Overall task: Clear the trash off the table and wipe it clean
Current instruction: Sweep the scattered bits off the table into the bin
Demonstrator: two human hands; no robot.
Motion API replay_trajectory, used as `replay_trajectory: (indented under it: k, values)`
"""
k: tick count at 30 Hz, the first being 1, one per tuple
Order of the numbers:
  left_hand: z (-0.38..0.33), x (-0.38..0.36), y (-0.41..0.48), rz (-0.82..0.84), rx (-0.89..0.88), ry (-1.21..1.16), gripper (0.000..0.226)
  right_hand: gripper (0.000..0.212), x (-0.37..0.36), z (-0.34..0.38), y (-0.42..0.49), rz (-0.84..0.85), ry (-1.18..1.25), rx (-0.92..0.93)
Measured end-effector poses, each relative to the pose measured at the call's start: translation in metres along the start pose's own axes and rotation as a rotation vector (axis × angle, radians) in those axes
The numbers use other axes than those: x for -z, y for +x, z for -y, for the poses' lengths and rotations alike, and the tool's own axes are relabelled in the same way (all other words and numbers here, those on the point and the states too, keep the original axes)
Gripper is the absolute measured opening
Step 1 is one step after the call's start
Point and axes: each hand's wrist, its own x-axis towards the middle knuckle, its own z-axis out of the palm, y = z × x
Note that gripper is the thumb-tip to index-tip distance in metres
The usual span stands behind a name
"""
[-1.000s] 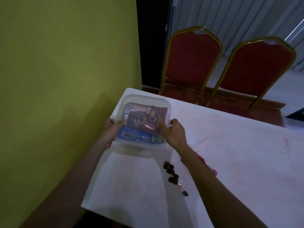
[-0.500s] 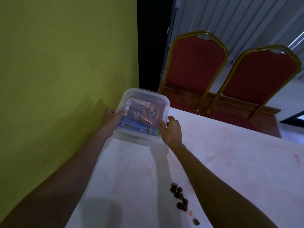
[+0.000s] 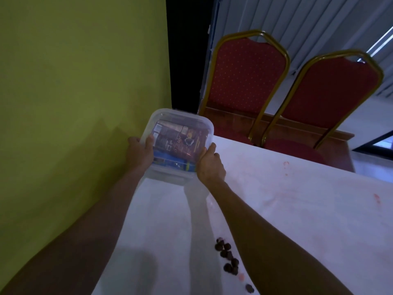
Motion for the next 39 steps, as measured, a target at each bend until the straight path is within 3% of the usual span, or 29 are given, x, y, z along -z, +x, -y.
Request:
replay_trajectory:
  k: [4, 7, 11, 15, 17, 21, 24, 27, 30, 32, 36, 39]
  values:
    - [0.022, 0.007, -0.023, 0.046, 0.169, -0.202, 0.083, 0.032, 0.022, -0.017, -0.003, 0.107, -0.04, 0.058]
    - [0.051, 0.009, -0.074, 0.007, 0.241, -0.248, 0.071, 0.053, 0.039, -0.048, -0.031, -0.04, 0.052, 0.069]
    - [0.066, -0.008, -0.165, 0.067, 0.268, -0.262, 0.042, 0.042, 0.05, -0.111, -0.08, -0.145, 0.18, 0.026]
    - [0.076, -0.033, -0.248, 0.192, 0.176, -0.127, 0.041, 0.026, 0.067, -0.172, -0.117, -0.209, 0.213, -0.034]
    - [0.084, -0.041, -0.279, 0.205, 0.1, -0.032, 0.041, 0.026, 0.071, -0.202, -0.13, -0.15, 0.164, 0.016]
    - [0.105, -0.054, -0.317, 0.148, 0.055, 0.117, 0.04, 0.043, 0.073, -0.243, -0.15, 0.062, -0.008, 0.159]
    - [0.127, -0.055, -0.334, 0.117, -0.013, 0.182, 0.04, 0.058, 0.073, -0.257, -0.16, 0.094, -0.08, 0.2]
    - [0.149, -0.052, -0.348, 0.08, -0.052, 0.243, 0.041, 0.067, 0.078, -0.262, -0.166, 0.122, -0.336, 0.165]
    - [0.166, -0.05, -0.358, 0.054, -0.043, 0.271, 0.044, 0.067, 0.082, -0.267, -0.17, 0.197, -0.406, 0.173]
    - [0.178, -0.049, -0.359, 0.028, -0.046, 0.313, 0.046, 0.057, 0.083, -0.273, -0.175, 0.154, -0.323, 0.162]
    - [0.196, -0.043, -0.356, -0.038, -0.105, 0.427, 0.05, 0.035, 0.086, -0.293, -0.199, -0.127, -0.076, 0.002]
    - [0.21, -0.043, -0.36, -0.097, -0.178, 0.501, 0.046, 0.037, 0.066, -0.302, -0.227, -0.123, -0.037, -0.071]
